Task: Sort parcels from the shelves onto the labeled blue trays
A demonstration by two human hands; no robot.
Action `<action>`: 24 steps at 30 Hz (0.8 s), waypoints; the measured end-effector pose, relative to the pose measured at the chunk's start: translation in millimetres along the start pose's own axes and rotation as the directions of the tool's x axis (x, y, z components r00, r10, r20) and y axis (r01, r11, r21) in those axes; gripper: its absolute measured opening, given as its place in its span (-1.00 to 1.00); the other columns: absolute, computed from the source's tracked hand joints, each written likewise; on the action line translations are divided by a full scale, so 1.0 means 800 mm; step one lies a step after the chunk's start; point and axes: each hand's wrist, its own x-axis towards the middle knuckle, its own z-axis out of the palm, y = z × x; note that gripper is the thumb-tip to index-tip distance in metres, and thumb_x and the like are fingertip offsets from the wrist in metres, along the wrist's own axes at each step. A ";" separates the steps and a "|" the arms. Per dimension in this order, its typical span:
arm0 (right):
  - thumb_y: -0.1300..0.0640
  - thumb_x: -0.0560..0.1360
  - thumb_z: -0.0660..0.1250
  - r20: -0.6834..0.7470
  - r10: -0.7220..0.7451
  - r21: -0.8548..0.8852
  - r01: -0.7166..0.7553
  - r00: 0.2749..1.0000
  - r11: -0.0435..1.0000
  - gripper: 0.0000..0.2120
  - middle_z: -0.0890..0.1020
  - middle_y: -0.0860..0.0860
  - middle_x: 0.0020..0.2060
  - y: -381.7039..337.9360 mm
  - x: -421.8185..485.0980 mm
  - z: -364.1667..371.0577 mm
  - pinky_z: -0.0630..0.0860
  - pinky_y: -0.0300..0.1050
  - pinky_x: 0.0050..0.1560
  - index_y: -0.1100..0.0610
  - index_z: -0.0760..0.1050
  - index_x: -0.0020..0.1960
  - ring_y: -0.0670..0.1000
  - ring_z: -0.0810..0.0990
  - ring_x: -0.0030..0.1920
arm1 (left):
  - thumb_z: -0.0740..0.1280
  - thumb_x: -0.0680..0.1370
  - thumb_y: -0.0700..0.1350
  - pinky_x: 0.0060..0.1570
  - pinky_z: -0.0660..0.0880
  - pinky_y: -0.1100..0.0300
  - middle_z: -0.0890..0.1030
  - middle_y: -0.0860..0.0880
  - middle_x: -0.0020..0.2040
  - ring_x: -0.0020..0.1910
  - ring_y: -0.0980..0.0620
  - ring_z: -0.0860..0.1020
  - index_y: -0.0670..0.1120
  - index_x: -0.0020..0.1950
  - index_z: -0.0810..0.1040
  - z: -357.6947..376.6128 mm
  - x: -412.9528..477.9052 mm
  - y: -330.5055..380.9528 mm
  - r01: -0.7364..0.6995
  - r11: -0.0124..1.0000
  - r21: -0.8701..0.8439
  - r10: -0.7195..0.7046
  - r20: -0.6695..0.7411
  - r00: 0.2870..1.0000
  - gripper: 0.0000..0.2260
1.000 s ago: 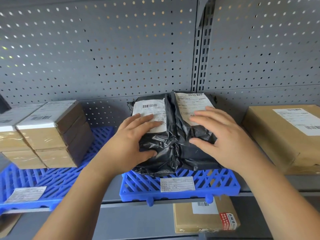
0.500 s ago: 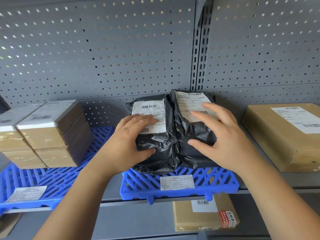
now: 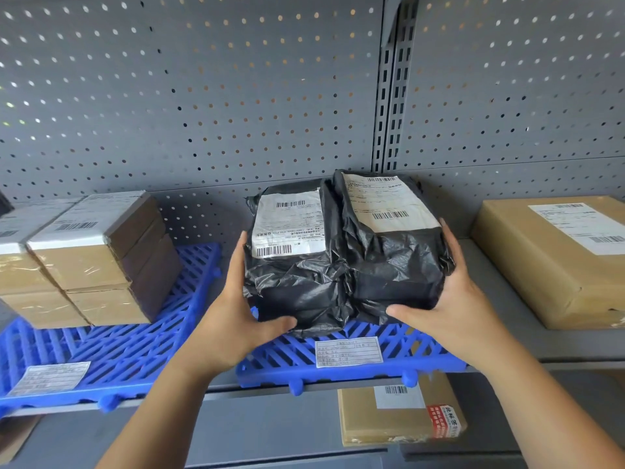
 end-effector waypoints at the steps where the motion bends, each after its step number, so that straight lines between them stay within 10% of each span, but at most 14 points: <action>1: 0.13 0.31 0.66 0.010 0.009 -0.030 -0.009 1.000 1.000 0.16 0.54 -0.59 0.02 0.001 0.001 0.001 0.37 -0.65 -0.14 -0.39 -0.08 0.54 -0.60 0.47 -0.01 | 0.62 0.39 -0.21 0.27 0.51 0.26 0.44 0.42 0.41 0.33 0.28 0.52 0.38 0.60 -0.18 0.001 0.001 -0.001 0.012 1.000 0.019 -0.012 -0.005 1.000 0.17; 6: 0.08 0.36 0.61 -0.011 0.001 -0.134 -0.002 1.000 0.991 -0.06 0.53 -0.39 0.11 -0.003 0.005 0.007 0.39 -0.47 -0.16 -0.33 0.09 0.48 -0.43 0.52 0.00 | 0.60 0.43 -0.21 -0.22 0.44 0.53 0.63 0.10 -0.05 -0.19 0.43 0.59 0.48 0.45 -0.13 0.014 0.006 0.005 0.069 0.993 0.100 -0.059 -0.099 0.993 0.07; 12: 0.02 0.39 0.58 -0.016 0.019 -0.210 -0.022 1.000 0.978 -0.29 0.50 -0.27 0.12 -0.007 0.005 0.012 0.37 -0.48 -0.23 -0.15 0.33 0.44 -0.54 0.45 -0.02 | 0.60 0.44 -0.14 -0.33 0.54 0.08 0.64 0.32 -0.10 -0.41 0.07 0.50 0.50 0.51 -0.12 0.012 0.014 -0.007 0.112 0.988 0.109 -0.101 -0.102 0.990 0.06; 18: 0.01 0.39 0.58 -0.005 0.068 -0.253 -0.068 0.998 0.965 -0.56 0.44 -0.30 -0.15 -0.015 0.003 0.006 0.36 -0.56 -0.32 -0.11 0.48 0.19 -0.38 0.51 -0.17 | 0.58 0.43 -0.27 -0.01 0.40 0.60 0.47 0.61 0.16 0.10 0.48 0.55 0.25 0.62 -0.02 0.007 0.012 -0.005 0.018 1.000 0.016 -0.017 -0.056 0.998 0.03; 24: 0.06 0.39 0.59 -0.043 0.055 -0.146 -0.061 0.998 0.987 0.05 0.47 -0.44 0.17 -0.024 -0.011 0.005 0.37 -0.57 -0.10 -0.31 -0.08 0.56 -0.53 0.46 0.01 | 0.61 0.42 -0.17 0.38 0.37 0.34 0.40 0.33 0.48 0.42 0.29 0.43 0.32 0.62 -0.14 -0.003 0.006 -0.010 -0.006 0.999 -0.046 0.005 -0.022 1.000 0.12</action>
